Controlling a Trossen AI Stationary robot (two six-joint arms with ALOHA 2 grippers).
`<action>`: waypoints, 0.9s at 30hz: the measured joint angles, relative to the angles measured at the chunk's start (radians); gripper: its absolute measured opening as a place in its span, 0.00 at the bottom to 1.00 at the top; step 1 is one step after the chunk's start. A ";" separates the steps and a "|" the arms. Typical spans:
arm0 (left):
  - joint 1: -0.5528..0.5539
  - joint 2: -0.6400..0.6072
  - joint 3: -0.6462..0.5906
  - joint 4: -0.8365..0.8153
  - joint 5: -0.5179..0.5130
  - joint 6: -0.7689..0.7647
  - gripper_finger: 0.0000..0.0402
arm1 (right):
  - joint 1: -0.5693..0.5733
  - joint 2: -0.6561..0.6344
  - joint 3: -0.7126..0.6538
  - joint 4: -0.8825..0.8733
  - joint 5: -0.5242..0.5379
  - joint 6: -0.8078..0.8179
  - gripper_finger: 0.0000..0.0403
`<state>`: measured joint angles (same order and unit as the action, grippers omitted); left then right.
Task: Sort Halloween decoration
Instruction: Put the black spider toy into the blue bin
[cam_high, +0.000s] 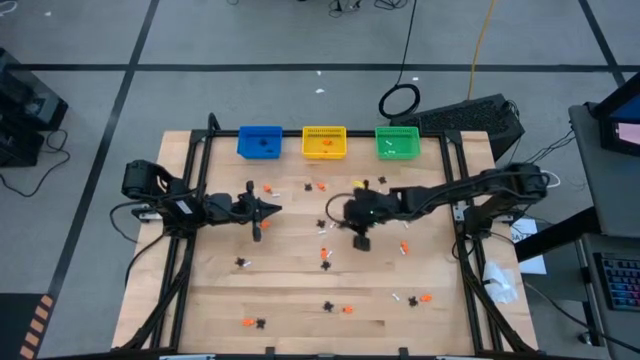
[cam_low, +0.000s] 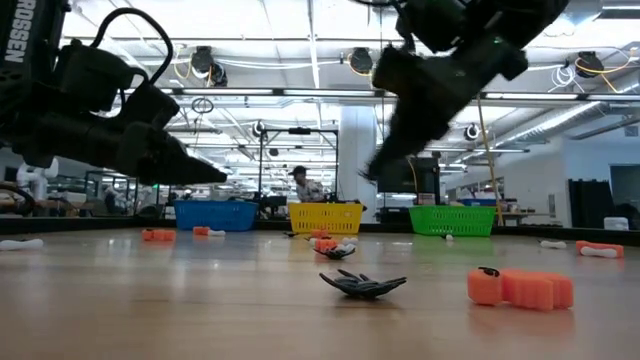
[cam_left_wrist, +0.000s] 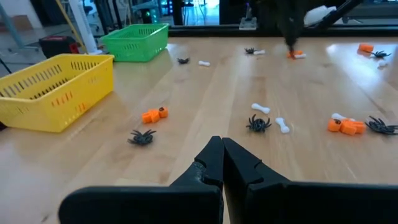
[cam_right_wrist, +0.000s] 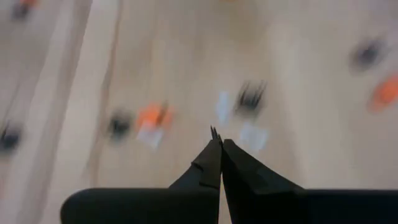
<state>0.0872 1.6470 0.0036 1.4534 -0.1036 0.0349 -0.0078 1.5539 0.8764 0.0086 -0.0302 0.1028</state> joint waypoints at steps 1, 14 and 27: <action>0.000 -0.001 0.000 -0.001 0.000 0.000 0.00 | -0.012 0.010 0.000 0.055 0.009 -0.010 0.00; -0.001 -0.041 0.000 -0.018 0.004 0.025 0.00 | -0.170 0.288 0.319 0.271 0.055 -0.094 0.00; -0.020 -0.285 0.000 -0.343 0.020 0.032 0.00 | -0.294 0.669 0.818 0.262 0.108 -0.070 0.00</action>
<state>0.0674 1.3619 0.0035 1.1106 -0.0834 0.0673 -0.3019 2.2231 1.6940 0.2703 0.0776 0.0328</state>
